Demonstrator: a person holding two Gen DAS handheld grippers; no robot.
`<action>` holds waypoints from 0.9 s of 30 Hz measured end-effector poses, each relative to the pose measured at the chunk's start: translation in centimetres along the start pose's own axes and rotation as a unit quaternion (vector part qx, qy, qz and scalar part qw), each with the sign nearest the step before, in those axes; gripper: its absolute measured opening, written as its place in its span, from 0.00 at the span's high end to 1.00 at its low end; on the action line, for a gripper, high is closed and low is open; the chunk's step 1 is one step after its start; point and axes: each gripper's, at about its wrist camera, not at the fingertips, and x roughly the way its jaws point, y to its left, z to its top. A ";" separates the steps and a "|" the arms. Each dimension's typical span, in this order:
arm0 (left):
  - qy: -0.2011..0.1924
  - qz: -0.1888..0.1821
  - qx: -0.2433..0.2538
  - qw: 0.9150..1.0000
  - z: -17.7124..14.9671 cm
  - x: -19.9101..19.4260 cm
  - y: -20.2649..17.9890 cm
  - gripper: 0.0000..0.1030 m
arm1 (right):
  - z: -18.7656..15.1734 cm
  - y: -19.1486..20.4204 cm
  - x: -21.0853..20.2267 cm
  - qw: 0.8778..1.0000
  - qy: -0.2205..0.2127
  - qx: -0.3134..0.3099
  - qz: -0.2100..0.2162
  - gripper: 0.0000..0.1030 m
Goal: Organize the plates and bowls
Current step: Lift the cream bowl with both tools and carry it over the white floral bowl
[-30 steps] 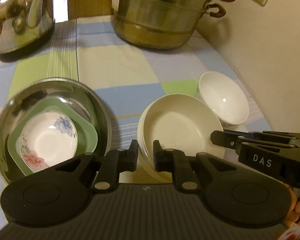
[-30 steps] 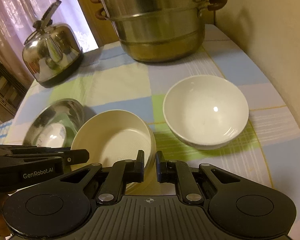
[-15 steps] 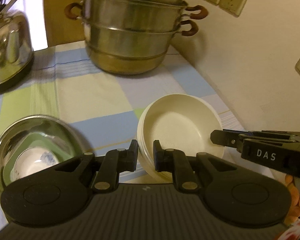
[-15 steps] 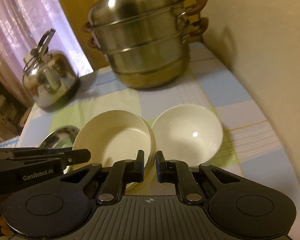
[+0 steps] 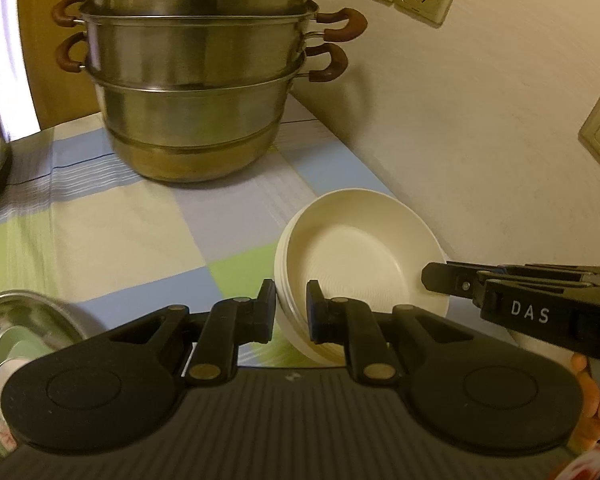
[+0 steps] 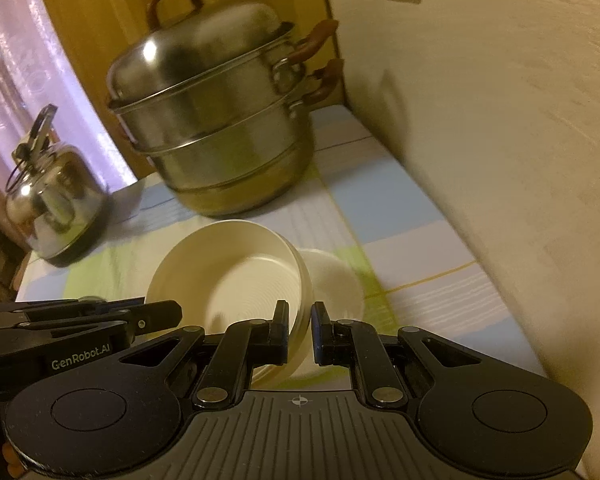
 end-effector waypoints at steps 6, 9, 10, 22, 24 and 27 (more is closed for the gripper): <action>0.005 -0.002 0.005 1.000 0.8 1.9 -0.7 0.86 | 0.6 -1.2 1.1 1.000 0.002 0.008 -0.009 0.89; 0.011 -0.002 0.003 1.000 0.9 2.7 -0.6 0.86 | 0.7 -1.7 1.8 1.000 0.005 0.012 -0.013 0.89; 0.013 -0.003 0.001 1.000 0.9 3.0 -0.6 0.86 | 0.8 -1.8 2.0 1.000 0.006 0.012 -0.014 0.89; 0.034 0.002 -0.002 0.999 0.6 5.0 -0.1 0.86 | 0.4 -3.1 4.4 0.999 0.028 0.028 -0.011 0.89; 0.037 0.001 -0.003 0.999 0.6 5.2 -0.1 0.86 | 0.3 -3.3 4.6 0.999 0.032 0.031 -0.011 0.89; 0.040 0.003 -0.004 0.999 0.5 5.6 0.0 0.86 | 0.3 -3.5 4.9 0.999 0.036 0.034 -0.010 0.89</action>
